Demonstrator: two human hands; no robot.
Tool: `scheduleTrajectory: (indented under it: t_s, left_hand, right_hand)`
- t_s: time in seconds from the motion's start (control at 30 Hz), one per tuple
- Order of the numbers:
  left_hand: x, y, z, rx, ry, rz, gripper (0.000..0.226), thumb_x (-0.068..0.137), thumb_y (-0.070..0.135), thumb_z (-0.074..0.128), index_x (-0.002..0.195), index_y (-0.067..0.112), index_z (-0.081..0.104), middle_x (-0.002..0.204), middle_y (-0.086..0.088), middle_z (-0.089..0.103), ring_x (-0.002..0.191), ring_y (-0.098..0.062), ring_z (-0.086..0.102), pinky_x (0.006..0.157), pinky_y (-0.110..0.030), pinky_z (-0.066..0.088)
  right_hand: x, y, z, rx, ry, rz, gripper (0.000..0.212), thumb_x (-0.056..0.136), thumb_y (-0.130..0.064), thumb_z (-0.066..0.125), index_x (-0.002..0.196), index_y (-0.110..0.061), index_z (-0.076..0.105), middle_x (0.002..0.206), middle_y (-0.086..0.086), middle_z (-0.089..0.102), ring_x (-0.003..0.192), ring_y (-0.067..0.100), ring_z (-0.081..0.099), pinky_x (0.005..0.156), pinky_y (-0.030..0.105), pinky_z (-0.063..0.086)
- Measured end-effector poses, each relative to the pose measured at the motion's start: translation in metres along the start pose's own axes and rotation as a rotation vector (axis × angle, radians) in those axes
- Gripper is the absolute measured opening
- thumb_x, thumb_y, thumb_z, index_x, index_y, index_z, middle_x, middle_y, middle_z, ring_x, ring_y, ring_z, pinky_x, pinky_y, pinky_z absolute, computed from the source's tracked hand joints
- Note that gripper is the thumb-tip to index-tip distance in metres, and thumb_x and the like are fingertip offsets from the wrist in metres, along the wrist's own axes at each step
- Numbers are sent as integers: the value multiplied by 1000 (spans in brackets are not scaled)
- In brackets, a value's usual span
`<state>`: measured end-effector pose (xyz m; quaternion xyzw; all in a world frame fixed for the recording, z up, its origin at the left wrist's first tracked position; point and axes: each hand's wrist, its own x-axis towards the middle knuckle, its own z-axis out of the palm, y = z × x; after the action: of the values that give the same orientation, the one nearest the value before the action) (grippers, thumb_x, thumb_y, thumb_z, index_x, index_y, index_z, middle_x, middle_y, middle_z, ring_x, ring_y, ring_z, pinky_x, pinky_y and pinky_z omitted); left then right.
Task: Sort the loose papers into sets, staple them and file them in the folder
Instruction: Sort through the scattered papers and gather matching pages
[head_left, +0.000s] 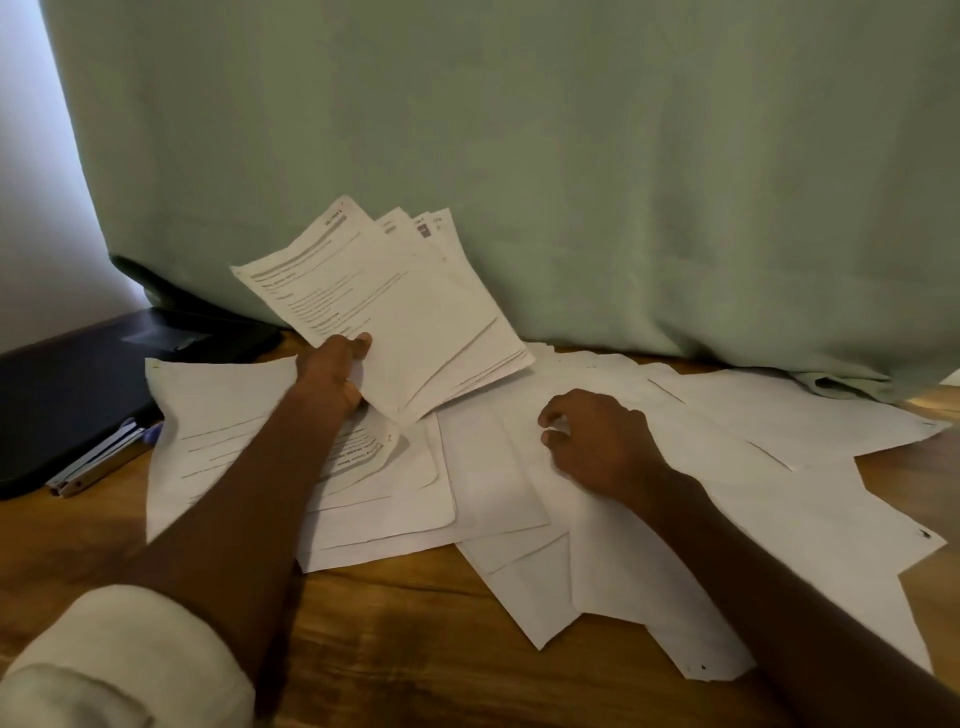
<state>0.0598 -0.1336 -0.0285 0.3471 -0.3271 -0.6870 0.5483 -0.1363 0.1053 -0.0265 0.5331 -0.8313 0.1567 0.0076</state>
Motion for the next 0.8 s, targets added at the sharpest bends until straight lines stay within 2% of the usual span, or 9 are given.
scheduleTrajectory:
  t_s: [0.03, 0.1, 0.2, 0.27, 0.33, 0.4, 0.57, 0.7, 0.8]
  left_hand:
    - [1, 3, -3, 14, 11, -10, 49, 92, -6, 66, 134, 19, 65, 126, -5, 70, 109, -26, 66, 64, -41, 62]
    - [4, 6, -8, 11, 23, -57, 50, 89, -1, 70, 131, 26, 66, 119, -1, 72, 106, -25, 67, 57, -42, 61]
    - [3, 6, -5, -33, -1, -52, 46, 92, -3, 66, 132, 20, 65, 115, -1, 72, 103, -25, 67, 50, -34, 59]
    - [0, 5, 0, -30, -44, -24, 40, 96, -3, 62, 131, 15, 65, 109, -2, 71, 94, -22, 67, 51, -31, 60]
    - [-4, 6, 2, -16, -81, -2, 35, 99, -2, 60, 130, 13, 64, 104, 0, 70, 87, -19, 67, 62, -34, 63]
    - [-4, 7, 3, -21, -113, -11, 32, 100, -1, 60, 129, 13, 63, 106, -2, 70, 88, -20, 67, 62, -36, 60]
    - [-2, 9, 4, -51, -117, -40, 23, 99, -2, 61, 105, 20, 68, 102, -3, 72, 90, -24, 68, 81, -49, 56]
    - [-3, 9, 5, -40, -138, -12, 24, 100, -2, 59, 106, 21, 66, 101, -3, 70, 89, -23, 67, 80, -48, 56]
    - [-4, 10, 6, -11, -144, 12, 24, 101, -1, 59, 105, 23, 65, 101, -2, 69, 88, -23, 66, 71, -45, 56]
  right_hand:
    - [2, 3, -1, 2, 16, 20, 15, 100, -38, 58, 112, -33, 65, 125, -9, 65, 115, 17, 58, 101, 39, 40]
    - [2, 5, -1, 38, 48, 46, 25, 99, -53, 55, 104, -31, 64, 114, -9, 66, 111, 17, 59, 98, 41, 41]
    - [2, 0, 5, -56, 33, 27, 65, 90, -77, 47, 134, -30, 55, 138, -5, 54, 130, 22, 48, 105, 49, 36]
    - [5, -6, 9, -98, 27, 18, 75, 88, -79, 50, 143, -28, 48, 145, -2, 49, 135, 24, 43, 105, 52, 35]
    - [9, -10, 10, -64, 23, 38, 71, 89, -74, 54, 143, -28, 48, 143, 0, 50, 135, 25, 43, 106, 52, 34]
    - [10, -11, 11, -54, 19, 55, 64, 92, -69, 55, 140, -27, 51, 142, 2, 51, 135, 26, 43, 106, 51, 34]
    - [7, -14, 15, -144, -2, 50, 80, 86, -84, 43, 136, -23, 57, 146, 6, 44, 140, 29, 34, 107, 58, 33]
    - [9, -17, 15, -10, 27, 64, 65, 85, -77, 57, 127, -27, 59, 140, 3, 48, 137, 26, 37, 107, 55, 33]
    - [7, -18, 18, -19, 37, 50, 71, 87, -75, 55, 137, -25, 51, 145, 5, 46, 138, 28, 37, 106, 55, 34]
